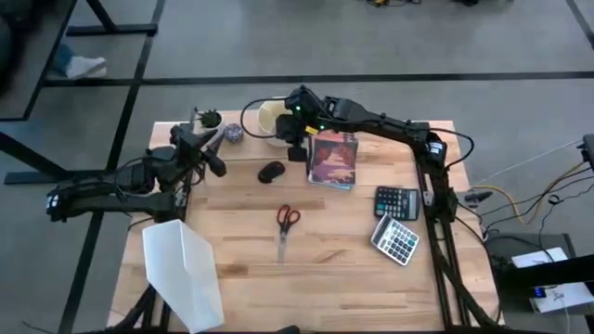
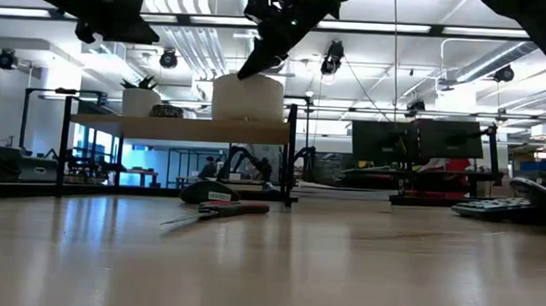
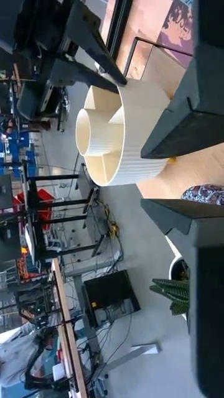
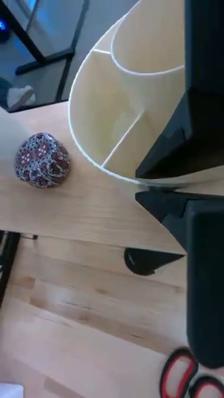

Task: Stock shelves
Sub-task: Adjust the white pen organizer on the shelf, then adjust the black mouse under the shelf

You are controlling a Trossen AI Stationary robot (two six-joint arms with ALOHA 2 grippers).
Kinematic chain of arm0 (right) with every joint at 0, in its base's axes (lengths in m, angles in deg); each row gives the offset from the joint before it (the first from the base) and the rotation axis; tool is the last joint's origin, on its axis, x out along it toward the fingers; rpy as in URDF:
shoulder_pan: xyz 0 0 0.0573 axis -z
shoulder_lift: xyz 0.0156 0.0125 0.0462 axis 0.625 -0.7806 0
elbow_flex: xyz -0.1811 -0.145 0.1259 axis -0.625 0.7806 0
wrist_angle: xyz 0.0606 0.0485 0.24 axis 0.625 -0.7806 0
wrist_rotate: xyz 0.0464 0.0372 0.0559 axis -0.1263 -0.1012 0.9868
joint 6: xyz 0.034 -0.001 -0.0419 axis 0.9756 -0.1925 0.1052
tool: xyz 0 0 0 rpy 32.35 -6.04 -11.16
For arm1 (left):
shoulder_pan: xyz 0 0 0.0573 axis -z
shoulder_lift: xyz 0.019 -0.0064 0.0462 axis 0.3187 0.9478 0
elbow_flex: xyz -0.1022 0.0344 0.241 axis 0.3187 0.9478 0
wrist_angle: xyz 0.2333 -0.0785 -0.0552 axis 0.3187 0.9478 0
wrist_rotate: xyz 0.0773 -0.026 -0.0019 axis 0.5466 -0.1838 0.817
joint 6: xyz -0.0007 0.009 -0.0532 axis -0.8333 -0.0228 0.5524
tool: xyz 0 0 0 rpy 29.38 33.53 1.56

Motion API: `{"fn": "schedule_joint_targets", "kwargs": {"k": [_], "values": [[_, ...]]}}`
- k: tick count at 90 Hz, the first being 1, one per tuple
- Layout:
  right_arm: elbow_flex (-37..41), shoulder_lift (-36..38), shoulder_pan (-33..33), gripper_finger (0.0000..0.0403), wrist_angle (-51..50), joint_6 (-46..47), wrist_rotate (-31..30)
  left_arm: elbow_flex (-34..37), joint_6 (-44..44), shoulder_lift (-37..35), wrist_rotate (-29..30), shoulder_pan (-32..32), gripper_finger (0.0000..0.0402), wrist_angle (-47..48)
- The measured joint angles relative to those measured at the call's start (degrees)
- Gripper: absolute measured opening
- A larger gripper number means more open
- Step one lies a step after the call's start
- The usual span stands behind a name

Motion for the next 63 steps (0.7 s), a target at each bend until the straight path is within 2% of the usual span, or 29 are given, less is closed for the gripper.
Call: {"fn": "schedule_joint_targets", "kwargs": {"k": [19, 34, 49, 63], "values": [[0.0, 0.0, 0.0, 0.0032, 0.6, -0.1, -0.3, 0.0, 0.0, 0.0, 0.0, 0.0, 0.0098, 0.1], [0.0, 0.0, -0.2, 0.0062, 1.8, -0.8, -0.4, 0.0, 0.0, 0.0, -1.6, 0.0, 0.0098, 0.2], [-1.8, 0.7, -1.0, 0.0104, 1.7, -1.6, -0.5, 0.0, -1.7, 0.0, -7.0, 0.0, 0.0102, 0.2], [-4.9, 2.8, -3.0, 0.0130, -2.4, -3.0, -0.5, 0.0, -3.9, 0.0, -12.3, 0.0, 0.0110, 0.5]]}}
